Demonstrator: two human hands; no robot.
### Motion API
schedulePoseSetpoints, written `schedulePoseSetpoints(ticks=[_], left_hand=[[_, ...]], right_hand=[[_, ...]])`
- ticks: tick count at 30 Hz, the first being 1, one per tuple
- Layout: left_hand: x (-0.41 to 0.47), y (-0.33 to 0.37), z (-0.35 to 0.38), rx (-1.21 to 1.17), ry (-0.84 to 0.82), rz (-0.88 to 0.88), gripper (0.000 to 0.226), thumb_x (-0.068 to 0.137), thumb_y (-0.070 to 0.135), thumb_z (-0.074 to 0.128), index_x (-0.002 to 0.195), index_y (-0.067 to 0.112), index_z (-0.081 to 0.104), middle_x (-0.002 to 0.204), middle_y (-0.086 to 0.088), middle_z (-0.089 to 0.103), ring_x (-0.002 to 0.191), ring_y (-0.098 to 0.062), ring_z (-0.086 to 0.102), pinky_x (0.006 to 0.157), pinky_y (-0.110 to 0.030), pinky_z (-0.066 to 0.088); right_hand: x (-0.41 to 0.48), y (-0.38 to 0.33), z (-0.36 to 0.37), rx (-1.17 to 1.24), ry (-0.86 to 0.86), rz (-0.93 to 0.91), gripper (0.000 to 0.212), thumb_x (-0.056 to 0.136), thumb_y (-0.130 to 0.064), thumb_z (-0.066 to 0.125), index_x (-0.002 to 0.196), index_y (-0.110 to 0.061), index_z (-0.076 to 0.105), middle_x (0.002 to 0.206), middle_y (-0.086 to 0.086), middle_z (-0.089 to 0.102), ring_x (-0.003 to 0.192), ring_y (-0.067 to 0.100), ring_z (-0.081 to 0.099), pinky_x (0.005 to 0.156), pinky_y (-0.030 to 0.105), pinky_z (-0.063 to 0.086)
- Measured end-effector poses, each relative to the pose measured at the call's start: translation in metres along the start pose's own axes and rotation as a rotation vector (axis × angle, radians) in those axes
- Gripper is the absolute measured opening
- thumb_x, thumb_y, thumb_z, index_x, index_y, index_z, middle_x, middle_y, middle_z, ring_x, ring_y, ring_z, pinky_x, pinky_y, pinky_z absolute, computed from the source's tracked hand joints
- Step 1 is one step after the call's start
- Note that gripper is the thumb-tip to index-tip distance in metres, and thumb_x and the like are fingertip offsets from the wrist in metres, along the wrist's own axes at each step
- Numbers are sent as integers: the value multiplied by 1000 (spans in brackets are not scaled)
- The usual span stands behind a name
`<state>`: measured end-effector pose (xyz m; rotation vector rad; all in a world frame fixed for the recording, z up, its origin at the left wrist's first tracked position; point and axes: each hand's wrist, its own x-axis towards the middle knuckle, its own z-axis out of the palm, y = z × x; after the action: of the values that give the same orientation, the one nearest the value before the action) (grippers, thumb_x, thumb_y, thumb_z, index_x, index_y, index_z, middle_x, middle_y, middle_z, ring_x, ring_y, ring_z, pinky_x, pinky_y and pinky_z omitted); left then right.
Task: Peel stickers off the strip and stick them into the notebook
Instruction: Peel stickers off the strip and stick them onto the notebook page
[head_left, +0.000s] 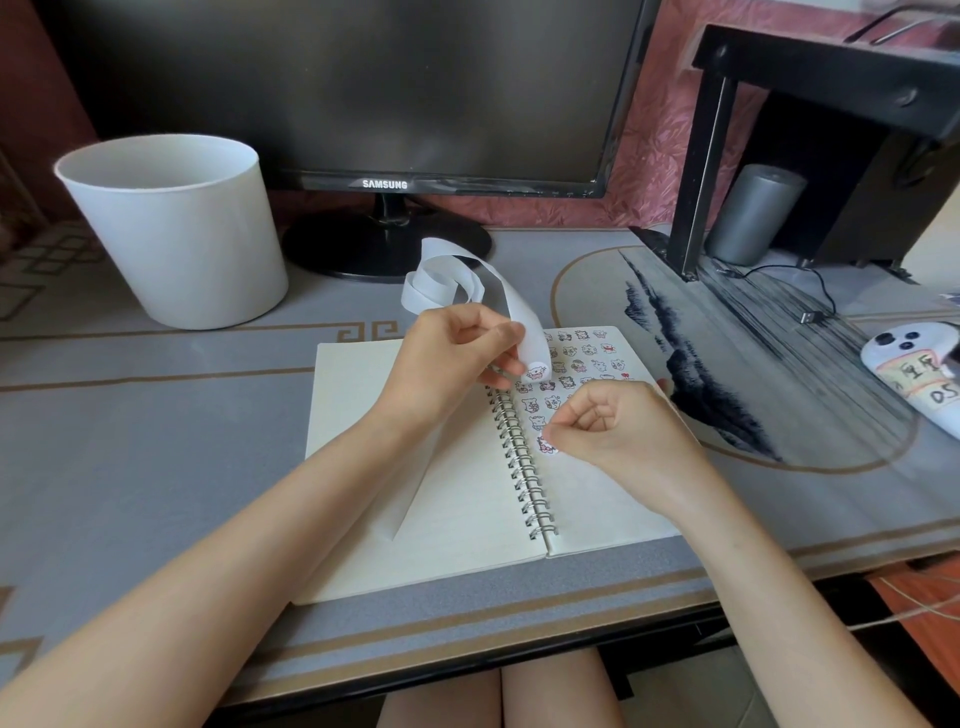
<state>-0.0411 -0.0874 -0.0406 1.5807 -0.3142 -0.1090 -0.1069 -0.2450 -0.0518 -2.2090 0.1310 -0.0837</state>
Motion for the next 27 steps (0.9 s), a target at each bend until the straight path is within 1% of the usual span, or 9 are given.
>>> schedulePoseSetpoints(ticks=[4, 7, 10, 12, 14, 16, 19, 23, 27], left_hand=[[0, -1, 0, 8, 3, 1, 15, 92, 7, 60, 78, 3, 63, 58, -1, 66, 58, -8, 65, 57, -20, 55], [0, -1, 0, 5, 4, -1, 15, 92, 7, 59, 79, 2, 63, 60, -3, 66, 57, -8, 64, 57, -19, 54], [0, 0, 0, 2, 4, -4, 14, 92, 7, 59, 82, -1, 63, 62, -7, 65, 56, -8, 63, 57, -19, 54], [-1, 0, 0, 3, 3, -5, 13, 92, 7, 59, 83, -2, 63, 63, -7, 65, 56, -8, 63, 57, -19, 54], [-1, 0, 0, 0, 2, -4, 14, 92, 6, 59, 82, -1, 63, 61, -5, 65, 56, -8, 63, 56, -19, 54], [-1, 0, 0, -2, 1, -2, 14, 93, 6, 59, 82, -1, 63, 61, -4, 65, 56, -7, 63, 56, -19, 54], [-1, 1, 0, -5, -1, -2, 13, 93, 6, 58, 83, -2, 63, 61, -4, 65, 55, -7, 63, 56, -18, 54], [-1, 0, 0, -5, -3, 0, 14, 93, 6, 58, 83, -2, 63, 58, -1, 65, 56, -6, 63, 56, -19, 54], [-1, 0, 0, -2, 6, -1, 15, 93, 7, 58, 86, -5, 64, 59, -1, 65, 57, -7, 63, 56, -19, 54]], right_hand=[[2, 2, 1, 4, 0, -1, 15, 73, -14, 76, 64, -20, 65, 69, 3, 69, 61, 9, 57, 69, 32, 50], [2, 2, 1, 3, -8, 4, 15, 73, -15, 77, 66, -20, 64, 66, -2, 66, 59, 7, 55, 67, 29, 47], [3, 4, -1, 31, -29, 15, 19, 75, -13, 76, 76, -23, 60, 64, -7, 60, 57, 5, 51, 63, 25, 42], [4, 6, -3, 73, -28, 10, 25, 77, -8, 74, 80, -25, 56, 65, -6, 54, 60, 10, 49, 64, 26, 39], [6, 8, -5, 89, -23, 9, 24, 79, -6, 72, 79, -24, 56, 68, -3, 52, 66, 14, 49, 66, 27, 39], [7, 8, -4, 114, -29, 16, 19, 79, -9, 72, 78, -22, 58, 70, -1, 54, 67, 14, 50, 64, 25, 38], [7, 6, -1, 141, -24, 16, 17, 76, -18, 77, 78, -20, 60, 70, 0, 58, 61, 10, 49, 61, 23, 38], [7, 6, 2, 53, 2, -10, 20, 75, -18, 78, 77, -22, 59, 66, -5, 55, 54, 4, 46, 62, 24, 39], [8, 7, 0, 43, 14, -17, 18, 76, -19, 77, 76, -23, 59, 69, -3, 58, 61, 10, 51, 67, 26, 41]])
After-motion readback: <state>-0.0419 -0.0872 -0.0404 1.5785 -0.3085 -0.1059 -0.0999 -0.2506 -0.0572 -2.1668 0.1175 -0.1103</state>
